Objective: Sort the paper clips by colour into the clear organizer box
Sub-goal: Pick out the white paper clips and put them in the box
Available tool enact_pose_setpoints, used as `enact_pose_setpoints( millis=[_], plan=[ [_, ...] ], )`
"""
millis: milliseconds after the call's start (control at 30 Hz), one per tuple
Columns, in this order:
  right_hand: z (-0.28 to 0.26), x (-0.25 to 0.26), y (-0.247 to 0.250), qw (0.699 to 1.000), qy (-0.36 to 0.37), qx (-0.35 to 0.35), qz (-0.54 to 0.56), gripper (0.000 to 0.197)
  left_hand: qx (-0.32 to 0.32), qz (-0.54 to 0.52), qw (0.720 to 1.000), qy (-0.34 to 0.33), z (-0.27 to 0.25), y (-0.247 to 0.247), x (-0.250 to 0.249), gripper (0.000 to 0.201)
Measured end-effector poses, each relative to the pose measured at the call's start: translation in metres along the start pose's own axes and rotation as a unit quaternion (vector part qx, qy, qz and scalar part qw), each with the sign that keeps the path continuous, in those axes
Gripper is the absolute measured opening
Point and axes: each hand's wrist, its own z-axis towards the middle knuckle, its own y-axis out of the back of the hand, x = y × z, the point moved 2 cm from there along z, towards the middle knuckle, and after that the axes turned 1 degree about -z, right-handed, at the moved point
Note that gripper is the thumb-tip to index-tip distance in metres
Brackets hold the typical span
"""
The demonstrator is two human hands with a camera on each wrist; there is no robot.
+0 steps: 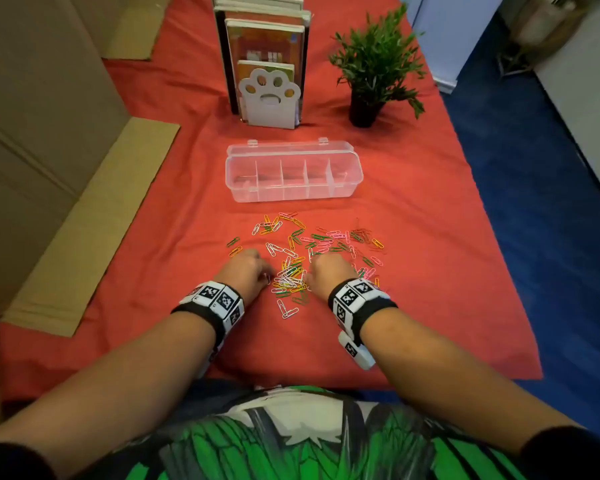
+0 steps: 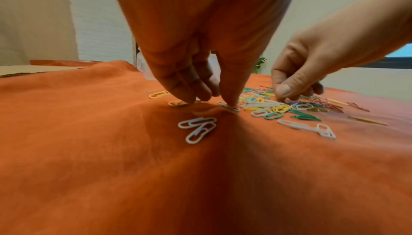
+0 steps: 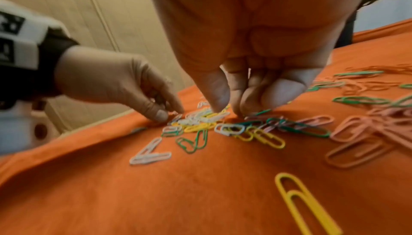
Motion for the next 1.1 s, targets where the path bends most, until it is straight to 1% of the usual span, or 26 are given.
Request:
enact_pose_setpoints(
  millis=[67,133,233,400,500,567,667,733,767,833,867,900,933,967,1000,1033,1067,1100],
  plan=[
    [0.003,0.004,-0.004,1.000,-0.006,-0.014,-0.009,0.028,-0.008,0.016,1.000,-0.004,0.002,-0.002,0.002,0.024],
    [0.005,0.007,-0.009,0.999,0.009,-0.042,-0.018,0.028,-0.011,0.036,0.999,-0.010,0.002,-0.006,0.003,0.021],
    [0.011,0.009,-0.014,0.999,0.014,-0.035,-0.009,0.031,-0.010,0.051,0.999,-0.012,0.005,-0.009,0.009,0.017],
    [0.019,0.002,-0.011,1.000,0.005,-0.010,0.006,0.030,-0.006,0.099,0.995,-0.013,0.007,-0.010,0.006,0.019],
    [0.021,-0.003,-0.010,1.000,0.000,-0.009,0.008,0.030,0.013,0.130,0.991,-0.001,0.006,-0.009,0.005,0.020],
    [0.020,-0.001,-0.013,1.000,0.015,-0.021,-0.003,0.034,0.016,0.132,0.991,0.011,0.004,-0.010,0.006,0.020],
    [0.022,0.006,-0.017,0.999,0.040,-0.022,-0.022,0.031,0.019,0.150,0.988,0.015,0.004,-0.011,0.006,0.021],
    [0.026,0.009,-0.013,0.999,0.034,-0.010,-0.009,0.028,0.017,0.130,0.991,0.016,0.005,-0.011,0.008,0.022],
    [0.027,0.011,-0.009,0.999,0.029,-0.002,0.013,0.026,0.007,0.094,0.995,0.022,0.005,-0.010,0.011,0.022],
    [0.031,0.011,-0.001,0.997,0.026,-0.004,0.076,0.015,-0.028,-0.037,0.997,0.054,0.006,-0.005,0.017,0.016],
    [0.032,0.009,0.003,0.992,0.015,-0.010,0.122,0.005,-0.051,-0.115,0.989,0.079,0.005,0.000,0.020,0.010],
    [0.033,0.007,0.006,0.984,-0.009,-0.014,0.177,0.008,-0.068,-0.193,0.974,0.102,0.005,0.004,0.023,0.005],
    [0.035,0.005,0.008,0.970,-0.028,-0.026,0.241,0.014,-0.079,-0.269,0.952,0.124,0.005,0.008,0.026,0.011],
    [0.035,0.004,0.009,0.951,-0.045,-0.034,0.303,0.018,-0.089,-0.346,0.922,0.146,0.005,0.010,0.029,0.018],
    [0.036,0.005,0.011,0.934,-0.050,-0.039,0.352,0.020,-0.097,-0.424,0.885,0.169,0.006,0.012,0.031,0.023],
    [0.038,0.008,0.013,0.921,-0.051,-0.028,0.386,0.023,-0.101,-0.493,0.843,0.189,0.008,0.015,0.032,0.026],
    [0.040,0.010,0.014,0.909,-0.046,-0.010,0.415,0.025,-0.101,-0.541,0.809,0.206,0.009,0.018,0.032,0.027],
    [0.044,0.014,0.014,0.901,-0.045,0.014,0.431,0.026,-0.098,-0.570,0.786,0.219,0.012,0.020,0.032,0.029]
  ],
)
